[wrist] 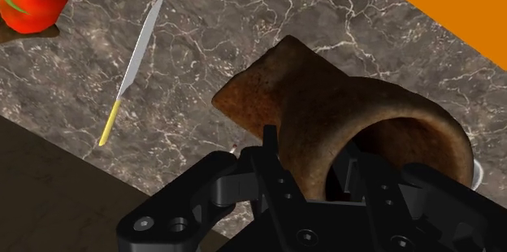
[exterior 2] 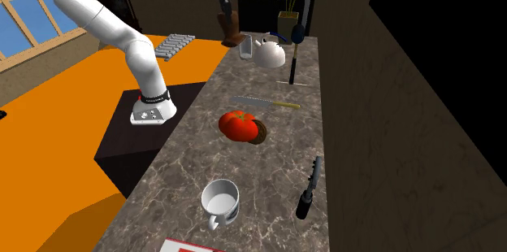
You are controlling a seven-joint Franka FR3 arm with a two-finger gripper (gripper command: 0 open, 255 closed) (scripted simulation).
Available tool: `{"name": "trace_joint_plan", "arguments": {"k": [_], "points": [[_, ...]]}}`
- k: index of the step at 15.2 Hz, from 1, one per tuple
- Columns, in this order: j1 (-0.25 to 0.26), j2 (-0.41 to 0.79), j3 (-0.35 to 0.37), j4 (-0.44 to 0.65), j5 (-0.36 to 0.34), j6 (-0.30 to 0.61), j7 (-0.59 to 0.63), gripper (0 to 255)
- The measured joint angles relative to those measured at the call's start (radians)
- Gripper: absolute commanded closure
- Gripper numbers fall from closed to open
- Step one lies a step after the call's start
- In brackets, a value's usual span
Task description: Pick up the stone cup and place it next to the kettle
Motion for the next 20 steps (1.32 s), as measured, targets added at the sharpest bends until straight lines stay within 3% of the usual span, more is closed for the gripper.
{"name": "trace_joint_plan", "arguments": {"k": [20], "points": [[0.000, 0.022, 0.006, -0.254, -0.006, 0.275, 0.025, 255]]}}
